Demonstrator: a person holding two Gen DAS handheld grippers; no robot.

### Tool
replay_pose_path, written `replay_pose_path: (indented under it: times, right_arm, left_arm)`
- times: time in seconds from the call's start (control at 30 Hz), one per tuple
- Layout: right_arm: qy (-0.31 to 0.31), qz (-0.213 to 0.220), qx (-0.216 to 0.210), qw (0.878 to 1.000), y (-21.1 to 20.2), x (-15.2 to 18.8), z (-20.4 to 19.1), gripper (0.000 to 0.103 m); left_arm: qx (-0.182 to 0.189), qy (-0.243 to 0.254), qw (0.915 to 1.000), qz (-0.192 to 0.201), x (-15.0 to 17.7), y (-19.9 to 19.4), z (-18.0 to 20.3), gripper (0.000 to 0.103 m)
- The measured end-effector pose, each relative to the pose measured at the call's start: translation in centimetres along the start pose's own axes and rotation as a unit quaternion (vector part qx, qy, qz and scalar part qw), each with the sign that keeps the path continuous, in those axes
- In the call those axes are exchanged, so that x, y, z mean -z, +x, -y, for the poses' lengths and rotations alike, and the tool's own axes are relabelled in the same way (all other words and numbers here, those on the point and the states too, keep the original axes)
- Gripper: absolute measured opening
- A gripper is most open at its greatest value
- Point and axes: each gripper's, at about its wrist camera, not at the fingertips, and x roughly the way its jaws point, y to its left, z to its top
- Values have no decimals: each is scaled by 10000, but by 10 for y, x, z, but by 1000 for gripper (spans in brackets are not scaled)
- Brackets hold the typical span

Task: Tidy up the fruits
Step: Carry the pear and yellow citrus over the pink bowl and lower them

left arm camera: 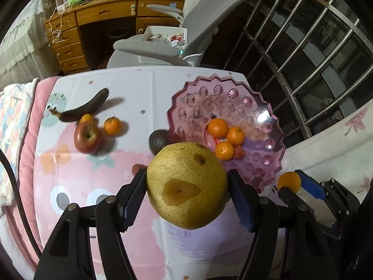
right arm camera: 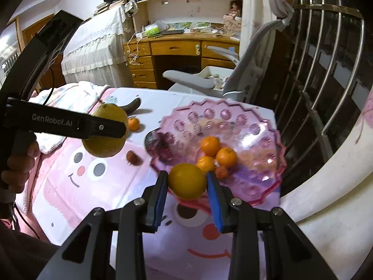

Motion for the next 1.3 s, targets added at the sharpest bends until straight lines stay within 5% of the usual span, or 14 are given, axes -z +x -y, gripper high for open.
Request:
replay_pose_path:
  times: [0.47,0.7,1.13,1.3]
  right_arm:
    - [523,-380,362,9973,40,-3,60,34]
    - [742,-884,393,9925,71,10,71,34]
    - [1026,-1145,360,9875,88,13,78,35]
    - [1079,-1198,381,9862,90,12,78,40]
  left_arm:
    - [-76,319,9987,-394,-29,57,34,68]
    - [-122,352,9969,-690,-33,93,37,68]
    - [-138,452,9942,-964,-32,115,40,68]
    - [42,466,9969,-639,-34,98,41,85]
